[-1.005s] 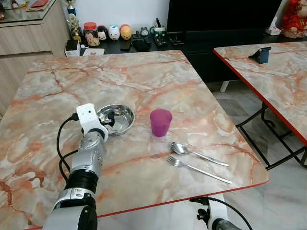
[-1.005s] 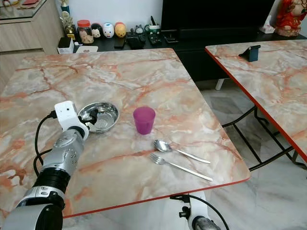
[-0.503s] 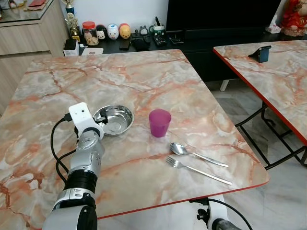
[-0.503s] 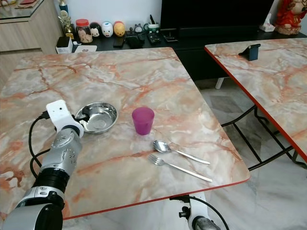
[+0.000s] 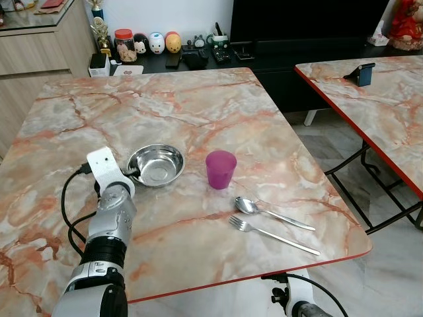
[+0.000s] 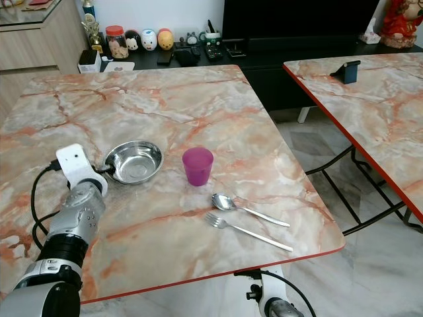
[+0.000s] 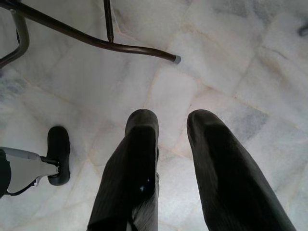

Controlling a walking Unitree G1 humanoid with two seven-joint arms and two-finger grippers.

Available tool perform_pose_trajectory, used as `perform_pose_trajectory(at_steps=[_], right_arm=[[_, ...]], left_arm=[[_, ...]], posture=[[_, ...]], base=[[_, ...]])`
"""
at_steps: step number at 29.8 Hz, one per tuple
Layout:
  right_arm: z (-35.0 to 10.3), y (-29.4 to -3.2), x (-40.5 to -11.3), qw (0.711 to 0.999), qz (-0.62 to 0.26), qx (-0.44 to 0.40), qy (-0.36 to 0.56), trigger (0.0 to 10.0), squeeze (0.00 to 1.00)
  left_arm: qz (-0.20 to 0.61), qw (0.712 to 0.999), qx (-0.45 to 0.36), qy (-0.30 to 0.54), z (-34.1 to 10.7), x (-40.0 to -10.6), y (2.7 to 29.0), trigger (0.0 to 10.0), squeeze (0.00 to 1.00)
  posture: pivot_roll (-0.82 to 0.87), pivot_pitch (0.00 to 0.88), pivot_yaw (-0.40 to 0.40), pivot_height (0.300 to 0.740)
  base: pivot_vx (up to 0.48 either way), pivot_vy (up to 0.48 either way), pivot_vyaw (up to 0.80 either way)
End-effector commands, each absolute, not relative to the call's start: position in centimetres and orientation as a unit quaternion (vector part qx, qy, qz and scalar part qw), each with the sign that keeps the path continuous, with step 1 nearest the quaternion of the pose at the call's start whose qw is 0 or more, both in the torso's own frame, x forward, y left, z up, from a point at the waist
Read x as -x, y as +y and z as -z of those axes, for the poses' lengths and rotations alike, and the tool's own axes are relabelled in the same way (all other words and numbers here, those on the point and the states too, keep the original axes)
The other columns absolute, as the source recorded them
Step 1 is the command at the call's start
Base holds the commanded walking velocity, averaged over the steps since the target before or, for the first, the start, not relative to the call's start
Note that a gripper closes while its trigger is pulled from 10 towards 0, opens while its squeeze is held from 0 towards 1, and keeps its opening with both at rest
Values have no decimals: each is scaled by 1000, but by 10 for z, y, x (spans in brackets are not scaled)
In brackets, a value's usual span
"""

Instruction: Setting the table

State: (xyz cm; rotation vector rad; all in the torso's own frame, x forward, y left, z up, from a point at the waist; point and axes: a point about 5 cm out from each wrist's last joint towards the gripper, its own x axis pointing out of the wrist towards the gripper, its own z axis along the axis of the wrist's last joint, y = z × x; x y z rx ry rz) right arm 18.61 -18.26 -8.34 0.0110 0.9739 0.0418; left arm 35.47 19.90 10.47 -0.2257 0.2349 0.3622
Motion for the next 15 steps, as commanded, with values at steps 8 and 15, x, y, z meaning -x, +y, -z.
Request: perform_pose_trajectory(at_steps=[8,15], right_arm=[[82,-183,-188,885,-20,-4,466,10000,0],[82,-183,-188,884,-20,-4,467,10000,0]], left_arm=[[-154,971,106,148,-96,-354,191,10000,0],[-141,972,112,154,-95,-354,185,10000,0]], posture=[[85,0,-38,740],[85,0,-36,740]], base=[[0,0,0],[0,0,0]])
